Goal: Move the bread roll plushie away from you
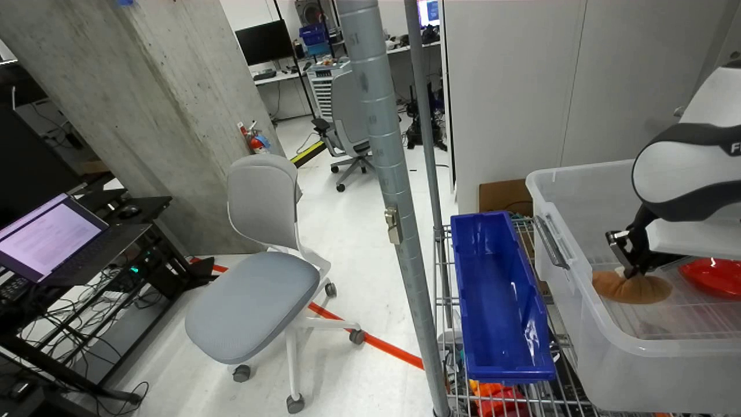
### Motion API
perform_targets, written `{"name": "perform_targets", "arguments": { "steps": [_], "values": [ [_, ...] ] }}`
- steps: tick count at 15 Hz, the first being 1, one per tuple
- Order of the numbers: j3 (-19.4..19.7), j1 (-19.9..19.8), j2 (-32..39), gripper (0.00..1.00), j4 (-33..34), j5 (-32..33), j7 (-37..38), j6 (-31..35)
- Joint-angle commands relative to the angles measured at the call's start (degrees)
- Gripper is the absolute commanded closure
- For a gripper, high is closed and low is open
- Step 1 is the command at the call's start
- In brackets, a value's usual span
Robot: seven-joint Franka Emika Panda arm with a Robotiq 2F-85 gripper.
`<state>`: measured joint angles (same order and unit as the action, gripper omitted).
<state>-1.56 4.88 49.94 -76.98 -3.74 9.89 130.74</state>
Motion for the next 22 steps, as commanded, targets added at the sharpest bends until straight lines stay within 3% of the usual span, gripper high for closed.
{"name": "perform_targets", "arguments": {
  "steps": [1,8,16,17,18,22],
  "values": [
    [0.25,-1.03,2.17,0.98,6.3,-0.91,0.23,2.31],
    [1.33,-2.36,15.86,0.98,21.66,0.42,-0.59,8.78],
    [1.46,-1.29,25.63,0.98,29.04,0.9,-1.21,8.09],
    [1.64,-1.21,25.62,0.68,29.4,0.76,-0.49,7.6],
    [1.63,-1.32,24.49,0.68,28.3,0.47,0.1,6.93],
    [1.94,-1.97,17.19,0.39,19.6,0.23,0.43,5.92]
  ]
}}
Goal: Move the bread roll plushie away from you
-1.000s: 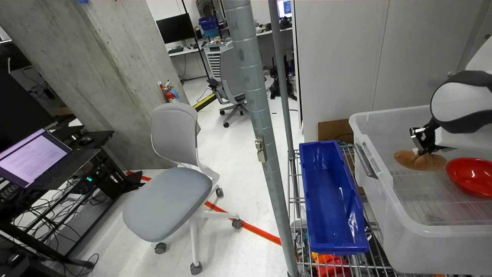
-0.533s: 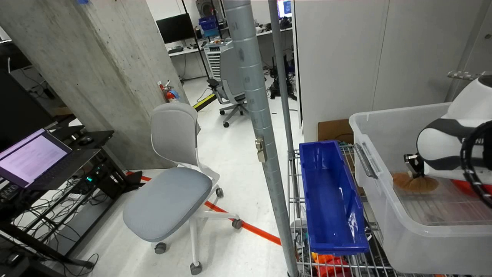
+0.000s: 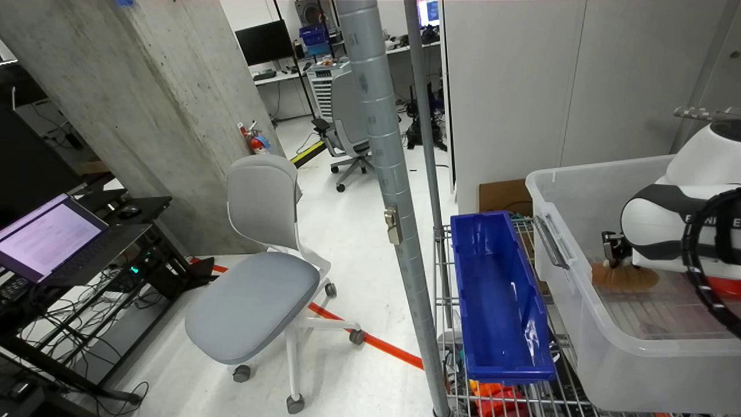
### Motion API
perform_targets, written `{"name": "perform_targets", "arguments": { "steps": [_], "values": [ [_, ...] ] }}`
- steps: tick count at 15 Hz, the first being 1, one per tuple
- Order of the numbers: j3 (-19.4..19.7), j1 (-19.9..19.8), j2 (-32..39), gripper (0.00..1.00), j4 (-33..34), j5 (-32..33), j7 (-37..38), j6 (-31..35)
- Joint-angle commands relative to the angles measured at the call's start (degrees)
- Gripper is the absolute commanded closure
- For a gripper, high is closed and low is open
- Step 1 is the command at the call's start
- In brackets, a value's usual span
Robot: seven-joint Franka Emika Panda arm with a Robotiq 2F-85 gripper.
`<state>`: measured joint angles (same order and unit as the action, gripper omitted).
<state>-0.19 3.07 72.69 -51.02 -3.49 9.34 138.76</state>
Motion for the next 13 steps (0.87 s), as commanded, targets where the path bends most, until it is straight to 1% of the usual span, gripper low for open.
{"name": "perform_targets", "arguments": {
  "steps": [1,2,3,4,5,7,9,10,13],
  "values": [
    [0.73,-0.52,-8.44,0.31,-9.47,-0.22,1.31,-3.08],
    [0.65,-0.91,-10.91,0.25,-12.1,-0.34,1.01,-3.4],
    [0.34,-1.5,-14.36,0.16,-15.59,-0.48,0.09,-4.23],
    [-0.21,-2.0,-16.29,0.1,-17.27,-0.69,-0.88,-5.56],
    [-0.59,-2.38,-18.86,0.01,-19.76,-0.79,-1.85,-6.28],
    [-1.67,-3.08,-24.27,0.0,-24.71,-1.36,-4.04,-6.53],
    [-1.36,-3.27,-30.02,0.0,-29.83,-2.22,-2.0,-9.41],
    [-0.31,-2.31,-22.34,0.0,-21.06,-0.8,-1.99,-7.74],
    [-0.32,-2.43,-28.23,0.0,-26.88,-1.44,-1.96,-9.39]
  ]
}}
